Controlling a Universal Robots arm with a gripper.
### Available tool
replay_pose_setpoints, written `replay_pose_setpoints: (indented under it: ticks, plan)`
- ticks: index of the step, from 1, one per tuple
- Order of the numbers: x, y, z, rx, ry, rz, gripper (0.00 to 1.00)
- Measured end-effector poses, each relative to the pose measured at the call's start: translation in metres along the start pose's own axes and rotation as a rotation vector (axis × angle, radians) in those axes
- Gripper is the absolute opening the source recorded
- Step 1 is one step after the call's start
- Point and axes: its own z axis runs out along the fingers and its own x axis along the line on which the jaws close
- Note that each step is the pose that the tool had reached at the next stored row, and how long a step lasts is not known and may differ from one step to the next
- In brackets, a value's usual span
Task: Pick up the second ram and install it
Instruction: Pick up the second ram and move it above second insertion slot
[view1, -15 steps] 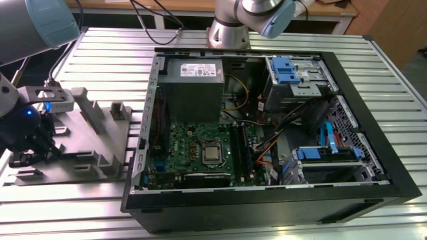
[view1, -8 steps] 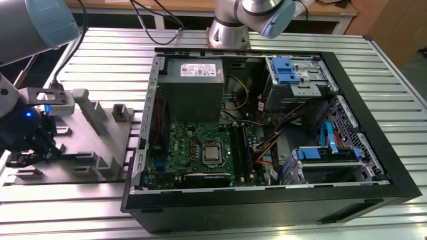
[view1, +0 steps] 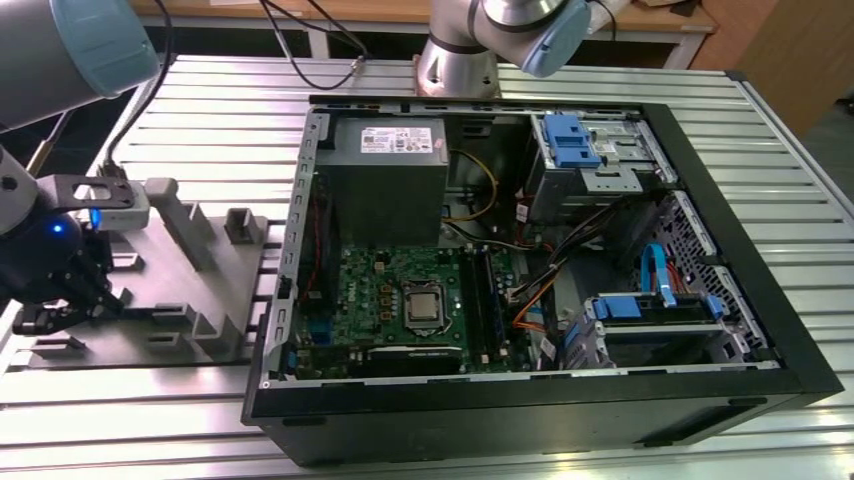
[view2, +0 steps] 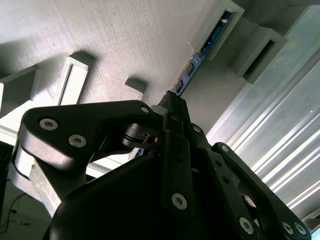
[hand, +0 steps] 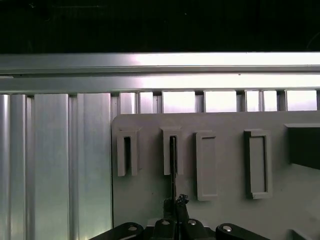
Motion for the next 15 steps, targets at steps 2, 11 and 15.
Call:
replay_pose_setpoints:
  ticks: [2, 11, 15]
  plan:
    - [0.0, 0.0, 0.0, -0.0004, 0.0, -0.008, 0.11]
    - [-0.0002, 0.0, -0.0039, -0.0001, -0.0002, -0.009, 0.11]
    - [-0.0001, 0.0, -0.004, 0.0, -0.0001, -0.009, 0.11]
